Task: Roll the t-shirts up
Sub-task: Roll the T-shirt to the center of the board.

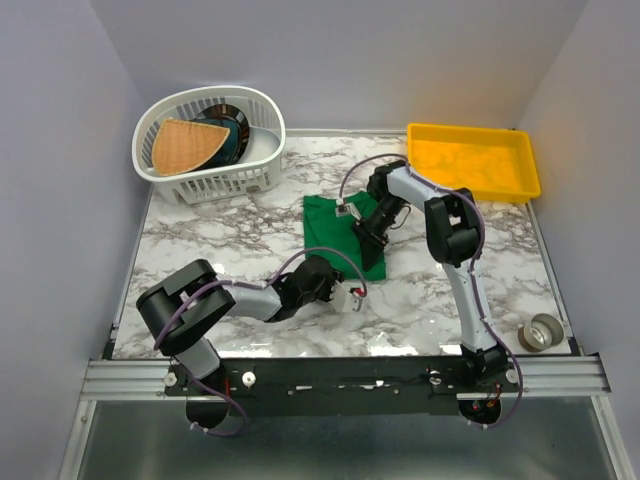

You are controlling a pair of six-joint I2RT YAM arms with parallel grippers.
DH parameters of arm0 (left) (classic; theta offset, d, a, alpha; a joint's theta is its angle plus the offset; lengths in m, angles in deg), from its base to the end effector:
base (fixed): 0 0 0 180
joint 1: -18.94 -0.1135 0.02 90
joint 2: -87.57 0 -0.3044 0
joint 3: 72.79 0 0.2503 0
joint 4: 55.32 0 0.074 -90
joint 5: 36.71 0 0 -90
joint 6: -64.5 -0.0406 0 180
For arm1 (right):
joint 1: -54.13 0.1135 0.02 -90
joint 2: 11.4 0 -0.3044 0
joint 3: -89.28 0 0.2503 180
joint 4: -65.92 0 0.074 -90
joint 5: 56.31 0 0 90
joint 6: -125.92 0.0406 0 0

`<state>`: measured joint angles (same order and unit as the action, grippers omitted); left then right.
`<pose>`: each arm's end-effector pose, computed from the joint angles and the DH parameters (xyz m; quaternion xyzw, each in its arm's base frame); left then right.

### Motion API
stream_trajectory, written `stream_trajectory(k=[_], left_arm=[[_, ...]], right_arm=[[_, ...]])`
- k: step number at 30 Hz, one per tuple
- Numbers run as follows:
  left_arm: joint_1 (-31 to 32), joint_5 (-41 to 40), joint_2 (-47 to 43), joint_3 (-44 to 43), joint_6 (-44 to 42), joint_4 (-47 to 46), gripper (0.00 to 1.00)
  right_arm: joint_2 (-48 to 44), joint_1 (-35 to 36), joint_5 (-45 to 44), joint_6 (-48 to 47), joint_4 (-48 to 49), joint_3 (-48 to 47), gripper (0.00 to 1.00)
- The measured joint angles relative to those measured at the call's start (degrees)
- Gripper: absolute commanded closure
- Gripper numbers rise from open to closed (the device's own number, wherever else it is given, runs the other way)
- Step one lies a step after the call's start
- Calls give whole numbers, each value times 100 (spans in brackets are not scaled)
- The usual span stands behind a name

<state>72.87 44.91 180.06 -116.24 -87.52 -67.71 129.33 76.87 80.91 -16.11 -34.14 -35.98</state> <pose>0.1749 -0.2300 0.1604 0.7382 0.5004 0.0967 0.4420 0.4064 0.2026 0.1478 0.4723 -0.7638 -0.4291 0.0971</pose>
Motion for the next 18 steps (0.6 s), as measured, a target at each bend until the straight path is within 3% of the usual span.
stream_trajectory(k=[5,7,10,15,18], left_arm=[[-260,514,7,-802,503,1497,78],[-382,774,7,-1043,664,1952,91],[-621,1235,96,-1510,892,2715,91],[-1167,2221,426,-2393,1093,3853,91],[-1471,2791,737,-2997,1093,4566,92]], right_arm=[[-367,-50,-35,-205,144,81,38],[-697,-157,-72,-302,424,181,37],[-1486,-369,-136,-398,761,597,37],[-3436,-636,-428,-811,1646,2430,28],[-4922,-599,-507,-1141,2640,4212,27]])
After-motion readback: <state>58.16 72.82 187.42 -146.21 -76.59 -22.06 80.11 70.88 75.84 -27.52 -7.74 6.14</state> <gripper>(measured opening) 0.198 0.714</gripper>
